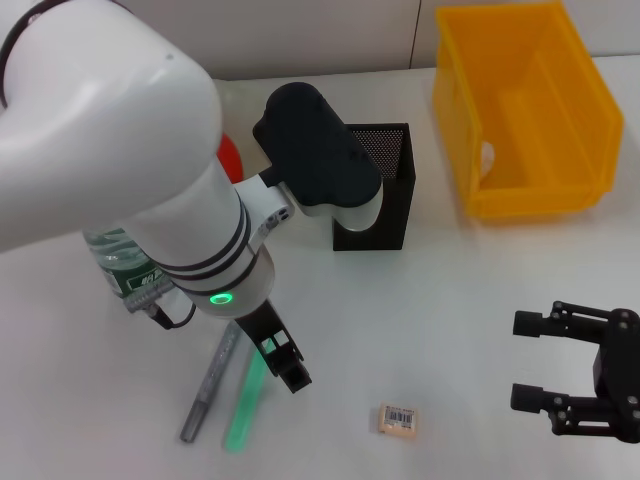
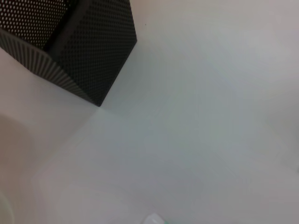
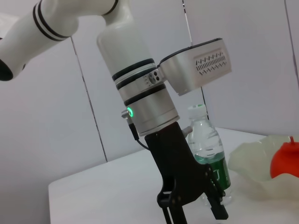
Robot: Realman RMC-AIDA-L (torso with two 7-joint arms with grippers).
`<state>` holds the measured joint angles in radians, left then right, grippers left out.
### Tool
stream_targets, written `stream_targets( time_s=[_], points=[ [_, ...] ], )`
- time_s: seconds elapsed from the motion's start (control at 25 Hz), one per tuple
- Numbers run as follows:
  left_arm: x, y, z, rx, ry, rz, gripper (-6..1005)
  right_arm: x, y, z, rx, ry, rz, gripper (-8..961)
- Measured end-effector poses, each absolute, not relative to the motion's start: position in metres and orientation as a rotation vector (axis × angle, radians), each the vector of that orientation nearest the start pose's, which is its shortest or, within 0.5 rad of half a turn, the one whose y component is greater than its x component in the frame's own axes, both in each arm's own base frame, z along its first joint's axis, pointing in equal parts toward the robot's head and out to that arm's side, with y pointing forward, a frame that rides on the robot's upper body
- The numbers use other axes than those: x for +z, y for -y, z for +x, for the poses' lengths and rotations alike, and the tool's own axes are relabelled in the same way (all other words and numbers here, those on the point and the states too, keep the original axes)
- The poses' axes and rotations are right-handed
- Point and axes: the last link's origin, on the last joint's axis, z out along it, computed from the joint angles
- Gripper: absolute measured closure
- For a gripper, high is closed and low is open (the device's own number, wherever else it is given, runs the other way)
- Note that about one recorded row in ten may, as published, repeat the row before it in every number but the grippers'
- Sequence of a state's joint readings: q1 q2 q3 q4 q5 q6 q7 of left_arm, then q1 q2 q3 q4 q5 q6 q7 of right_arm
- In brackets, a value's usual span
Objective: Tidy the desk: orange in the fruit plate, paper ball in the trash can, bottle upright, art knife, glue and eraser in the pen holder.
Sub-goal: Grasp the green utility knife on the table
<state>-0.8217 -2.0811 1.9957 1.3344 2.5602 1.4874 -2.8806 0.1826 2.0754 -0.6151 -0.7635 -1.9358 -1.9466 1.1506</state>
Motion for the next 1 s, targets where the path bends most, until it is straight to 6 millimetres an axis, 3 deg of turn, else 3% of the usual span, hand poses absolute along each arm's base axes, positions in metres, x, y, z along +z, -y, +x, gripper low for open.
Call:
stream_targets(
  time_s=[0.52, 1.0],
  points=[
    [-0.098, -0.321, -0.115, 0.914, 0.529, -2.677, 158, 0.032, -0.211, 0.311, 0.940, -0.507, -2.711, 188],
    [-0.100, -0.320, -0.110, 0.890, 0.504, -2.691, 158, 0.030, -0.214, 0.309, 0.946, -0.508, -2.714, 188]
  ],
)
